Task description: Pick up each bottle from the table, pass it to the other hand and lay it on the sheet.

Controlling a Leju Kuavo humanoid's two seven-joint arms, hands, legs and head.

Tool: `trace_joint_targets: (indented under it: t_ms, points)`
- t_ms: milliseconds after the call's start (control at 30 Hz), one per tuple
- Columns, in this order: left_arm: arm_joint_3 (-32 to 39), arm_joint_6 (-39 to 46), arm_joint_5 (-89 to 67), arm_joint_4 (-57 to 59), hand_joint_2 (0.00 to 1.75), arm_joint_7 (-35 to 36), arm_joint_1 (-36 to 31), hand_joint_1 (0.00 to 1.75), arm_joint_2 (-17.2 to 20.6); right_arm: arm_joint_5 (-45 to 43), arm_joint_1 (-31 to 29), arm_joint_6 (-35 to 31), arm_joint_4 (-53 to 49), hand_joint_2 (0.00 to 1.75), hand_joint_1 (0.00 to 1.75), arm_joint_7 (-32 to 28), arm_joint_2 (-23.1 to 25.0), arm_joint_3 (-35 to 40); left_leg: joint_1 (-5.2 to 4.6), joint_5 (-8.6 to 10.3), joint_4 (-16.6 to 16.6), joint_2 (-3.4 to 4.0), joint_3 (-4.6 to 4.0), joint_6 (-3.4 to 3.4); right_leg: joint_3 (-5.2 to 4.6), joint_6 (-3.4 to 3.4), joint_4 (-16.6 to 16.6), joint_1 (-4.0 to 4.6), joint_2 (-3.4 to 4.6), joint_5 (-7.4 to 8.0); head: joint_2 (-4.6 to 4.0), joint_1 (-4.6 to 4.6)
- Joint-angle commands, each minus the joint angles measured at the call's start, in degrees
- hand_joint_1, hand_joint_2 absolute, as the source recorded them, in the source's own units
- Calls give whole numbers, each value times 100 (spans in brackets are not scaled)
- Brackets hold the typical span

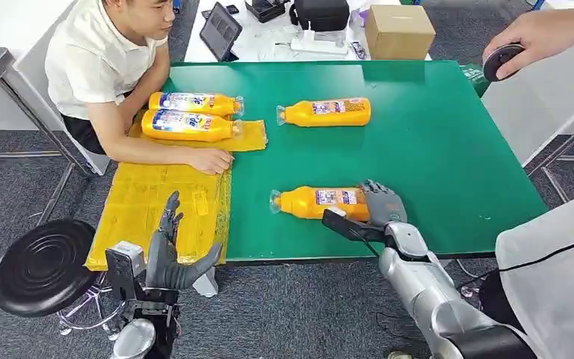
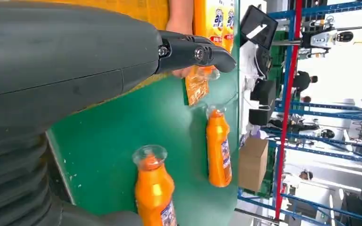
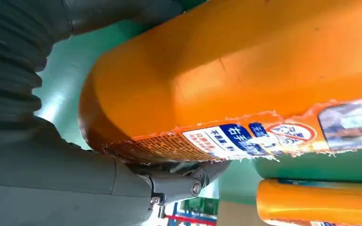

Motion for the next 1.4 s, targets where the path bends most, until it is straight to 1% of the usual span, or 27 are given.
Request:
trace_joint_targets:
  t_ms: [33, 133, 200, 233, 300, 367, 400, 433, 467, 533, 633, 667, 733, 767, 867, 933, 1000, 1067, 1133, 1200, 1333, 1400]
  points:
    - [-138, -9, -18, 390, 175, 36, -255, 0, 48, -86, 22, 157, 540, 175, 175, -65, -34, 76, 3, -1, -6, -6, 11, -6, 14, -7, -6, 4, -9, -3, 0, -2]
    - [-161, -22, 5, 420, 175, 39, -287, 0, 48, -274, 45, 371, 628, 175, 175, -149, -47, -41, 8, -1, -11, -12, 22, -11, 29, -14, -14, 9, -18, -5, 0, -2]
    - [-182, -36, 37, 452, 175, 30, -317, 0, 47, -495, 139, 450, 654, 175, 175, -358, -72, -188, 4, 0, -6, -11, 14, -6, 18, -8, -7, 5, -14, -4, 0, 0]
    - [-188, -46, 54, 464, 175, 29, -326, 0, 52, -540, 176, 474, 666, 175, 175, -468, -84, -202, 8, 1, -11, -20, 20, -9, 29, -12, -14, 9, -25, -5, 0, -2]
    - [-222, -65, 87, 504, 175, 28, -362, 0, 88, -1000, 278, 693, 659, 175, 175, -878, -36, -492, 7, 0, -10, -17, 24, -7, 29, -9, -14, 8, -22, -5, 0, -2]
    - [-184, -100, 241, 467, 175, -50, -328, 0, 78, -1751, 434, 1011, 542, 175, 175, -1532, 73, -971, 8, 1, -15, -20, 36, -9, 43, -12, -20, 10, -26, -4, 0, 0]
    - [-156, -164, 382, 417, 175, -50, -281, 0, 70, -1853, 505, 953, 445, 175, 175, -1747, 102, -954, 8, -2, -9, -10, 35, -7, 37, -9, -15, 9, -16, -4, 0, -2]
    - [-106, -237, 574, 369, 175, -18, -224, 0, 46, -2055, 555, 963, 369, 175, 175, -1976, 168, -1035, 11, 1, -17, -14, 43, -11, 48, -15, -23, 12, -24, -3, 0, 0]
    - [-65, -284, 745, 332, 175, 27, -169, 0, 28, -2344, 604, 1045, 257, 175, 175, -2153, 258, -1149, 13, -3, -18, -1, 53, -12, 52, -15, -25, 14, -11, -2, 0, 0]
    - [57, -387, 1225, 385, 175, 210, -72, 0, -30, -2717, 736, 1071, -217, 175, 175, -2413, 438, -1107, 13, -7, -17, 15, 59, -14, 53, -17, -22, 14, 11, 0, 0, 0]
    - [57, -550, 1574, 478, 175, 198, -39, 0, -18, -3376, 909, 1181, -948, 175, 175, -2551, 505, -836, 11, -8, -14, 27, 56, -16, 49, -17, -16, 13, 19, 2, 0, -2]
    - [52, -552, 1578, 479, 175, 196, -36, 0, -13, -3406, 925, 1189, -1025, 175, 175, -2529, 502, -800, 11, -9, -11, 31, 54, -15, 44, -16, -13, 14, 22, 2, 0, -2]
    - [34, -562, 1619, 471, 175, 175, -27, 0, -12, -3779, 1043, 1167, -1426, 175, 175, -2667, 493, -705, 12, -7, -8, 29, 46, -15, 37, -16, -8, 16, 18, 0, 0, -2]
    - [31, -562, 1619, 472, 175, 175, -25, 0, -14, -3777, 1035, 1169, -1436, 175, 175, -2667, 503, -697, 12, -9, -7, 33, 43, -14, 33, -15, -4, 15, 22, -1, 0, -2]
    - [-55, -631, 1716, 520, 175, 208, -27, 0, 13, -4125, 1259, 1281, -2066, 175, 175, -2720, 520, -458, 10, -7, -5, 27, 33, -11, 27, -12, -2, 13, 19, -3, 0, -2]
    - [-176, -860, 1835, 571, 175, 248, -59, 0, 56, -4275, 1353, 1479, -2326, 175, 175, -2671, 579, -164, 9, -8, -5, 15, 22, -10, 21, -13, 1, 12, 17, -6, 0, -2]
    - [-223, -876, 1846, 595, 175, 244, -83, 0, 56, -4280, 1370, 1501, -2368, 175, 175, -2633, 619, -47, 9, -6, -4, 15, 8, -7, 10, -8, 2, 10, 20, -3, 0, -2]
    - [-330, -998, 1811, 609, 175, 205, -138, 0, 91, -4293, 1319, 1548, -2283, 175, 175, -2627, 645, 202, 11, -11, -4, 23, 11, -12, 10, -14, 2, 12, 25, -6, 0, -2]
    - [-502, -1145, 1735, 634, 175, 235, -249, 0, 115, -4120, 1206, 1399, -2039, 175, 175, -2567, 791, 520, 10, -9, -4, 14, 8, -14, 9, -16, 0, 12, 15, -7, 0, 0]
    - [-568, -1150, 1684, 691, 175, 268, -319, 0, 113, -4148, 1161, 1370, -1910, 175, 175, -2599, 912, 613, 9, -6, -3, 17, -4, -11, -6, -12, 1, 11, 21, -2, 0, -2]
    - [-602, -992, 1609, 882, 175, 348, -436, 0, 63, -4194, 1151, 1394, -1868, 175, 175, -2682, 1025, 914, 11, -5, -7, 18, 0, -13, -2, -15, -2, 13, 20, -2, 0, -2]
    - [-571, -1159, 1976, 940, 175, 533, -459, 0, 16, -4191, 1148, 1409, -1818, 175, 175, -2664, 1076, 1077, 11, -4, -6, 16, -6, -10, -9, -12, -1, 12, 18, -1, 0, -2]
